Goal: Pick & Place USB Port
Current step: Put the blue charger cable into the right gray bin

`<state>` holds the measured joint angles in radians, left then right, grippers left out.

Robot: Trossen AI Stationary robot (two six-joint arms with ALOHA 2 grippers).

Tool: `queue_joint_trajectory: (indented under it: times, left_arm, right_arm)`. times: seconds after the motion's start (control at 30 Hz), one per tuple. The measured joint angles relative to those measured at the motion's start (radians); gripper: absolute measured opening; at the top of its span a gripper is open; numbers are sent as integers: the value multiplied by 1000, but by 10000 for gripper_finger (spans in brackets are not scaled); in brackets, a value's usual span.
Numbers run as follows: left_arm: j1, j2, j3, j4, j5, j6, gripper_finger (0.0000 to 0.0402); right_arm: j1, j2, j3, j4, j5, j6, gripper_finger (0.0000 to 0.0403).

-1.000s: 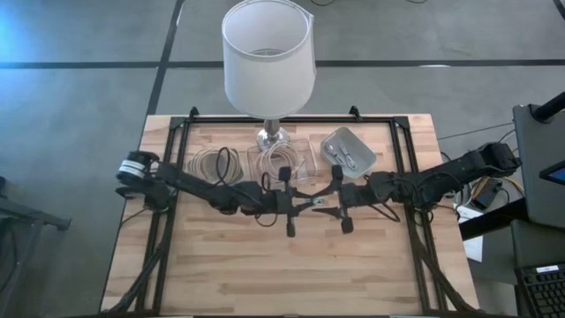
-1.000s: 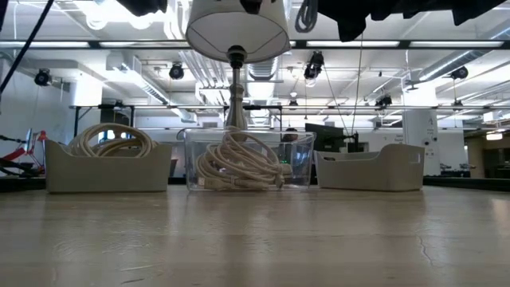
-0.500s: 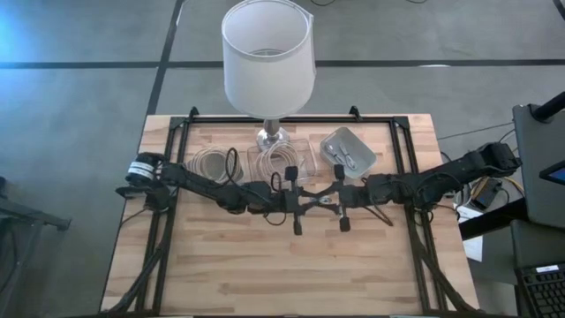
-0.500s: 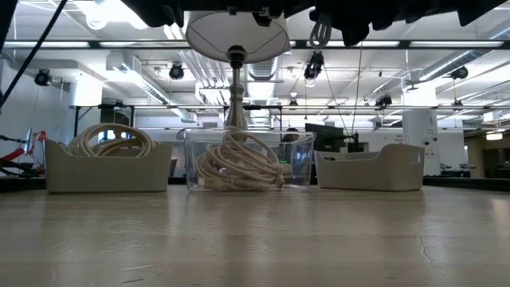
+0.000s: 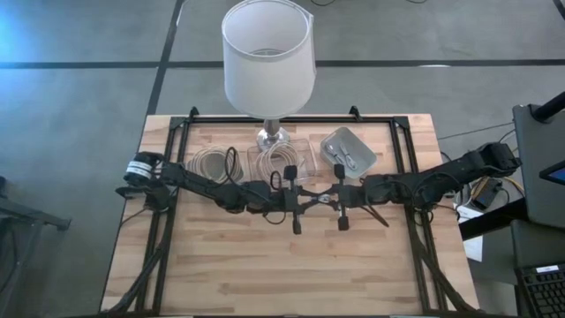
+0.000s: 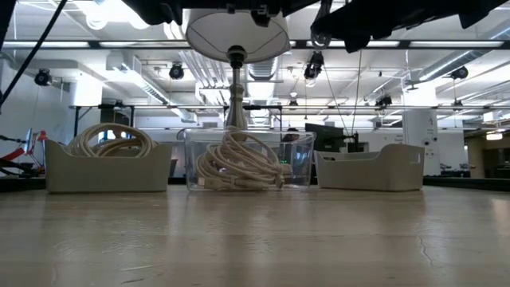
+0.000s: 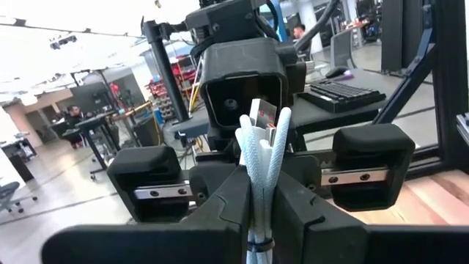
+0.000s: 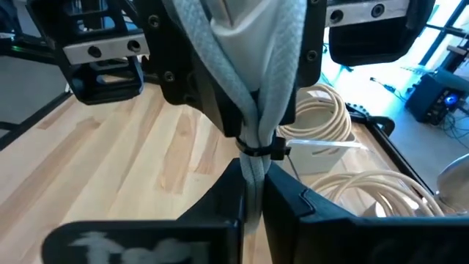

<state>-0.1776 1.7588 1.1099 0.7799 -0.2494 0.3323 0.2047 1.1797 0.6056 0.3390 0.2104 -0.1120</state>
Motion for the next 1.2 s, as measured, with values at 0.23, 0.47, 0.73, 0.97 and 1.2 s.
queue_joint_trajectory:
  times: [0.23, 0.47, 0.73, 0.97, 1.2]
  left_arm:
    - [0, -3, 1, -54, -9, -12, 39]
    - [-1, -3, 0, -75, -62, -16, 59]
    - [0, -3, -2, -172, -112, -61, 141]
    - [-1, -2, -2, -317, -165, -167, 182]
    - [-1, -2, -3, -411, -172, -258, 184]
  right_arm:
    - [0, 2, -1, -16, 3, 4, 25]
    - [-1, 2, -1, -40, 7, 8, 25]
    - [0, 0, -1, -100, 100, 14, 26]
    - [-1, -14, 8, -288, 378, 118, 27]
    - [-5, -74, 8, -505, 610, 298, 28]
